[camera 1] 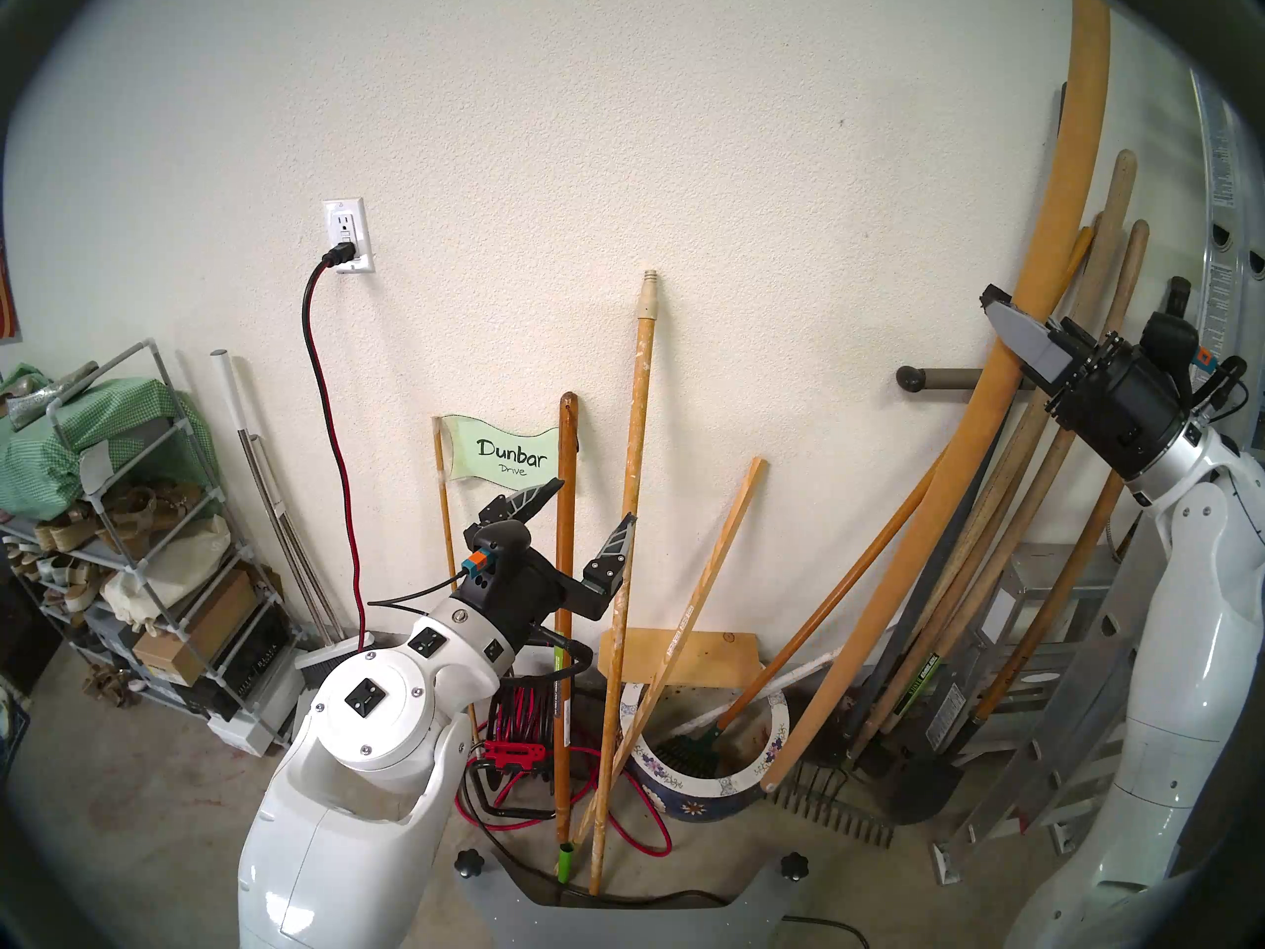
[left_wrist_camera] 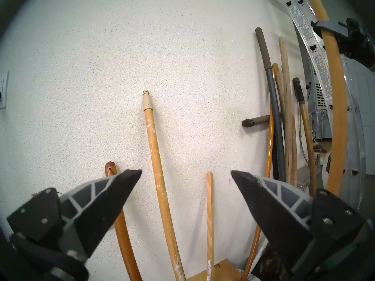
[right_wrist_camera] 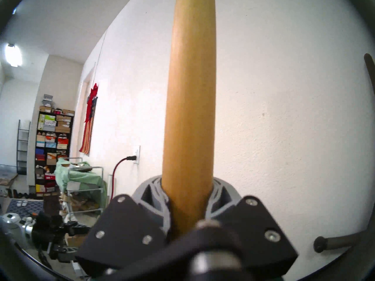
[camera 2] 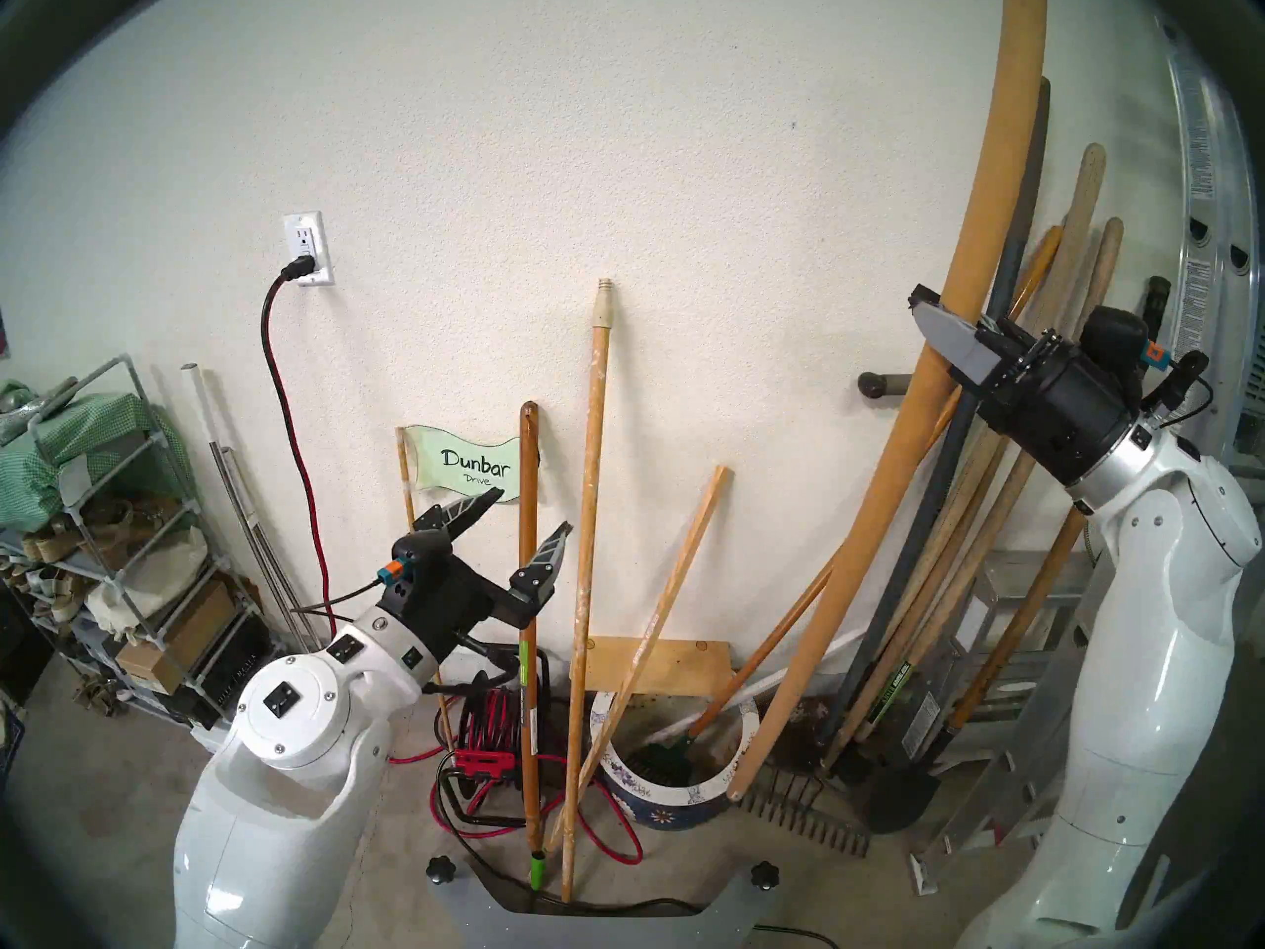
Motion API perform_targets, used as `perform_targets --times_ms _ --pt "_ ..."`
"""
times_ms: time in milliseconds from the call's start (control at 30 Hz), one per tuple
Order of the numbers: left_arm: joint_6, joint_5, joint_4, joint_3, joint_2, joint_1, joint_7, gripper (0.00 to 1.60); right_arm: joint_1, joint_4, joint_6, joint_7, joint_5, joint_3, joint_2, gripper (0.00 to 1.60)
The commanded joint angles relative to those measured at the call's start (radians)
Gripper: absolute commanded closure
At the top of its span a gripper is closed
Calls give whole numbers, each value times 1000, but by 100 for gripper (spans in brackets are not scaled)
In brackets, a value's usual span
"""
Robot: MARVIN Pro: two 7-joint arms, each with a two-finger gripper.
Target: Put wooden sticks into the pot
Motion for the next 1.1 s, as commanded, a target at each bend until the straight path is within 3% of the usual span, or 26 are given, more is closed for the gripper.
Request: perform_targets --times_ms 0,133,167,300,533,1067 --pt "0 0 0 0 0 0 0 0 -86 -117 123 5 79 35 -25 160" --pt "0 0 0 0 0 0 0 0 -128 -188 223 -19 110 58 -47 160" --pt "0 0 0 0 0 0 0 0 -128 -169 201 -14 119 53 -41 160" --pt "0 0 0 0 0 0 0 0 -151 -237 289 -72 150 80 -61 160" --pt "0 0 0 0 0 0 0 0 -132 -264 297 -210 212 69 -71 160" --pt "0 0 0 0 0 0 0 0 -3 -173 297 -510 302 -123 -47 160"
